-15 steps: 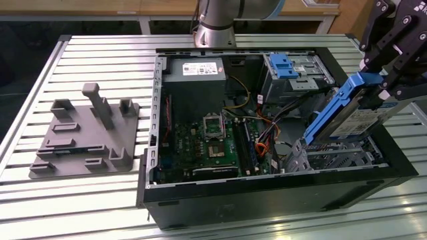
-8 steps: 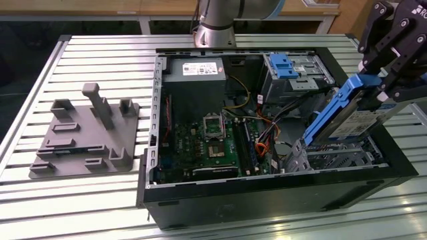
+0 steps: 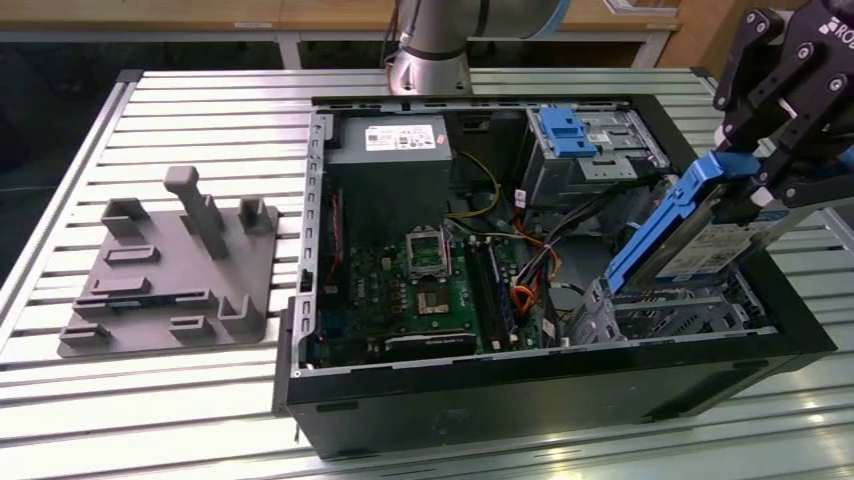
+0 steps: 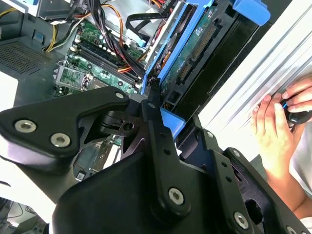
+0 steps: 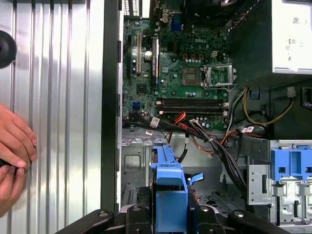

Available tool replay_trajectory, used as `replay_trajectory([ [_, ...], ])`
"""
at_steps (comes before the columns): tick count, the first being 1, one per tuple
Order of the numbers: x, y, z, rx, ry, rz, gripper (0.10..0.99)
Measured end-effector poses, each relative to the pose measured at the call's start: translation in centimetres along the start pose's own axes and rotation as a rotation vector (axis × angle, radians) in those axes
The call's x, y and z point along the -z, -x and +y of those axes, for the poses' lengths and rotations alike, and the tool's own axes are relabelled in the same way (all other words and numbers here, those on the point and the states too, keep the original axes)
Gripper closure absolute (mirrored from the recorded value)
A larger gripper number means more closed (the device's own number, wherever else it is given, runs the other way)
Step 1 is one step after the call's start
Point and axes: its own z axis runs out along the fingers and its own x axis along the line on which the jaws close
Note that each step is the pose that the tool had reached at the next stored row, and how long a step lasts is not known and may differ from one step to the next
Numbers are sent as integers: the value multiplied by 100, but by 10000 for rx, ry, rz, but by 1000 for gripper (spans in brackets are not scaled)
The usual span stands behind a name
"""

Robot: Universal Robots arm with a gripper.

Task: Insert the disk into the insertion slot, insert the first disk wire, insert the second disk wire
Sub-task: 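Insert the disk into the insertion slot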

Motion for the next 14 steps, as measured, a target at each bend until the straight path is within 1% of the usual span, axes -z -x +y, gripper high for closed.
replay_trajectory([
  [14,-37,-18,-2,0,0,0,725],
])
